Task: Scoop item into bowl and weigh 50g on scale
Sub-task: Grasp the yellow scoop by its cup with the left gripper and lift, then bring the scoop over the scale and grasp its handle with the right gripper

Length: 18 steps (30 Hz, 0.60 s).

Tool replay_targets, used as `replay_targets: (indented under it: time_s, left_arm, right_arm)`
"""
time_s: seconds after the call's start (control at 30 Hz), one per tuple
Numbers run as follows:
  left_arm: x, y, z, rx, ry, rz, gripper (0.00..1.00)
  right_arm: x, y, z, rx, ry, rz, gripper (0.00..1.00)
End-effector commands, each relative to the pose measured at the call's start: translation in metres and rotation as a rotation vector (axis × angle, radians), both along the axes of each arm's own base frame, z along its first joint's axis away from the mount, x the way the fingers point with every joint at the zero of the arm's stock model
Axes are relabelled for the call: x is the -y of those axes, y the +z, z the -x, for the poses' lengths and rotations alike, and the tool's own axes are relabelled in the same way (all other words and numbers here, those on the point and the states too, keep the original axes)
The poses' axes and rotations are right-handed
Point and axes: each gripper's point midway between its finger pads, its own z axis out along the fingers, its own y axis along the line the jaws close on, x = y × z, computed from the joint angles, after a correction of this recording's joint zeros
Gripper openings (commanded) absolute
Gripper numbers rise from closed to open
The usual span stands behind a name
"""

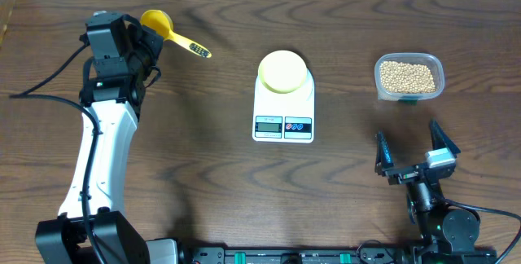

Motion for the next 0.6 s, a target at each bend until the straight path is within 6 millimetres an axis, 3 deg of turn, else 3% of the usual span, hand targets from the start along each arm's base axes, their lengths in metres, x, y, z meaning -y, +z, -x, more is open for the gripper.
replay_targets:
  time_s: [0.0, 0.2, 0.23, 0.33, 0.57]
  left_arm:
    - [0.003, 0.005, -0.003, 0.013, -0.004, 0.001, 0.08]
    - [0.011, 0.011, -0.008, 0.046, -0.013, 0.013, 0.08]
    - [0.019, 0.014, -0.010, 0.058, -0.014, 0.037, 0.08]
    - [0.035, 0.014, -0.010, 0.057, -0.036, 0.059, 0.08]
    - [0.077, 0.015, -0.009, 0.052, -0.093, 0.111, 0.08]
  right_arm:
    - [-0.011, 0.006, -0.001, -0.019, 0.069, -0.009, 0.99]
    - [-0.029, 0.040, -0.019, -0.080, 0.168, 0.047, 0.99]
    - [-0.035, 0.058, -0.032, -0.106, 0.205, 0.076, 0.99]
    - [-0.046, 0.078, -0.057, -0.178, 0.274, 0.123, 0.99]
    - [-0.073, 0.093, -0.127, -0.412, 0.457, 0.104, 0.99]
